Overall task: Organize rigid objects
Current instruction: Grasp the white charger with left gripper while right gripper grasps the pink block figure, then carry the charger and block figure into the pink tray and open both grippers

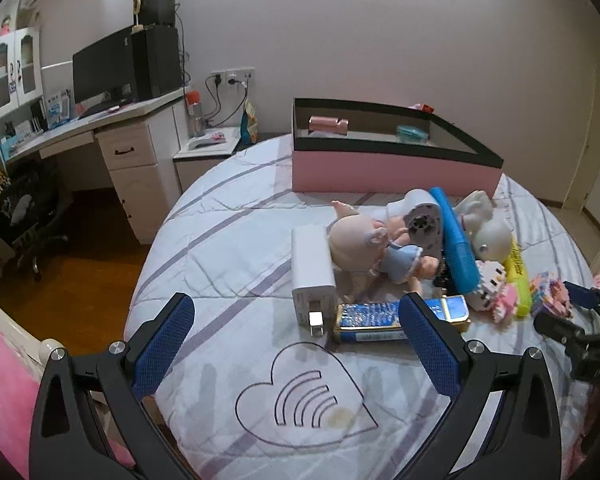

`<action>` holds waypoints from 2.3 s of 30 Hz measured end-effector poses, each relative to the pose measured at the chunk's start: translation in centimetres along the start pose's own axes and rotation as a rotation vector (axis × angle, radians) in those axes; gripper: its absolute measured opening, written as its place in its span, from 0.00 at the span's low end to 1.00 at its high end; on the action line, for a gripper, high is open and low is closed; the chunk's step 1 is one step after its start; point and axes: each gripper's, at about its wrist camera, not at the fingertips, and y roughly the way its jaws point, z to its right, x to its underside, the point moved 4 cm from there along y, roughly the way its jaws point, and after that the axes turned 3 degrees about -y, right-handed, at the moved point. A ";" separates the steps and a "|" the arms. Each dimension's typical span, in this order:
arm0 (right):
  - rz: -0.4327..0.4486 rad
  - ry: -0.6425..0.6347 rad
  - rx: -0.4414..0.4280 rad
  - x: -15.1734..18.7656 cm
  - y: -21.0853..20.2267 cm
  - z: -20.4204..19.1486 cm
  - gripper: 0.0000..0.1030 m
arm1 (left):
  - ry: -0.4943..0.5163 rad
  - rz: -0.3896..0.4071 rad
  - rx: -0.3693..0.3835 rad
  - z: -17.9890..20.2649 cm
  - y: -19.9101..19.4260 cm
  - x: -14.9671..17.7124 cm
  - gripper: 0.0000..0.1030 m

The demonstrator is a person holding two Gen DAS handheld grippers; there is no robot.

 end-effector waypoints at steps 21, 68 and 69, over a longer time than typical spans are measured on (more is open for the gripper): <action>0.039 0.083 -0.008 -2.5 -0.9 2.0 0.54 | 0.009 -0.126 -0.009 -0.9 4.7 -0.9 0.55; 0.212 0.032 -0.048 -10.4 -4.1 -0.9 0.54 | 0.109 0.092 0.118 4.4 -3.7 -6.5 0.22; 0.219 0.030 -0.050 -10.7 -4.2 -0.9 0.54 | 0.117 0.107 0.112 4.8 -4.0 -7.0 0.22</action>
